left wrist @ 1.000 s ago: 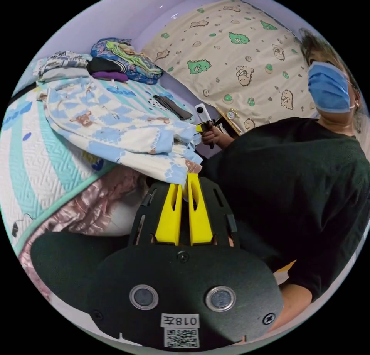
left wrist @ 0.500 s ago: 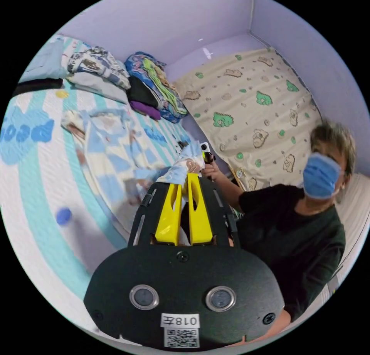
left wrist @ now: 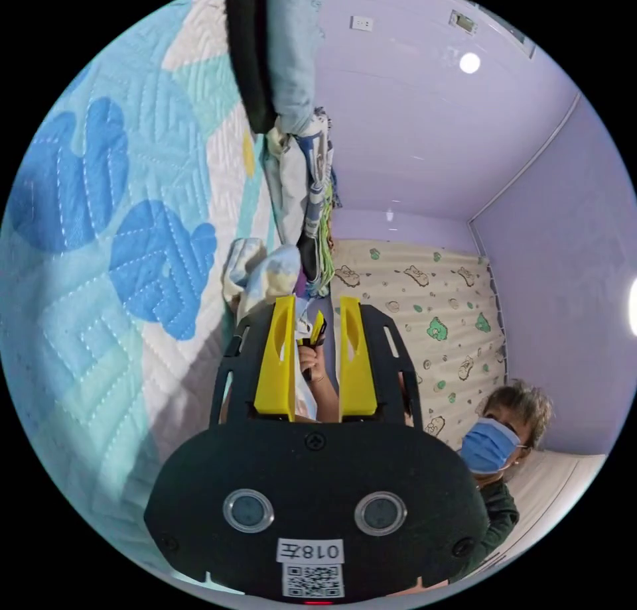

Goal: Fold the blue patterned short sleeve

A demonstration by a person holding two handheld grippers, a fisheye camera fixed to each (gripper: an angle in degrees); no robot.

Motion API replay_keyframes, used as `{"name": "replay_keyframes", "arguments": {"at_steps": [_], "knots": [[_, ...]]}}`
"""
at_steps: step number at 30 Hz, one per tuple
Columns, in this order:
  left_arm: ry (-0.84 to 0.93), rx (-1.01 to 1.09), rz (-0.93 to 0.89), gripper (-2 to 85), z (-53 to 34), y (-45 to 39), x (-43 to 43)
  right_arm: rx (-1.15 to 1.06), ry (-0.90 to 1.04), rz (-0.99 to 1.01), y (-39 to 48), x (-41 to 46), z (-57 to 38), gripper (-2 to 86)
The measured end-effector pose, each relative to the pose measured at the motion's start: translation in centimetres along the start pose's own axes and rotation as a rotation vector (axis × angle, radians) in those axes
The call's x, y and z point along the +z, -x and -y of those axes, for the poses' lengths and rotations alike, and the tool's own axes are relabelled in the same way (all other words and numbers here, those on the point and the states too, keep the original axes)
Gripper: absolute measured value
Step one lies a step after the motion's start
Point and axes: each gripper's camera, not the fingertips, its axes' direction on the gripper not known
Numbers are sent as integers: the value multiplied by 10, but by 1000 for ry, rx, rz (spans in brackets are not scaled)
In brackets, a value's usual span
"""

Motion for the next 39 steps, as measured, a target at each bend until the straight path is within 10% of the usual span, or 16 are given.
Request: {"name": "replay_keyframes", "arguments": {"at_steps": [10,18,27,39], "knots": [[-104,11,-35,56,42,48,17,172,-240,90,24,16,-4,106],[343,549,256,41,21,-29,72,-325,5,-180,136,26,-43,72],[809,424,588,20,93,26,196,-391,778,-772,155,203,-1,58],[189,35,207,41,177,96,117,-108,271,-379,122,132,41,30]]}}
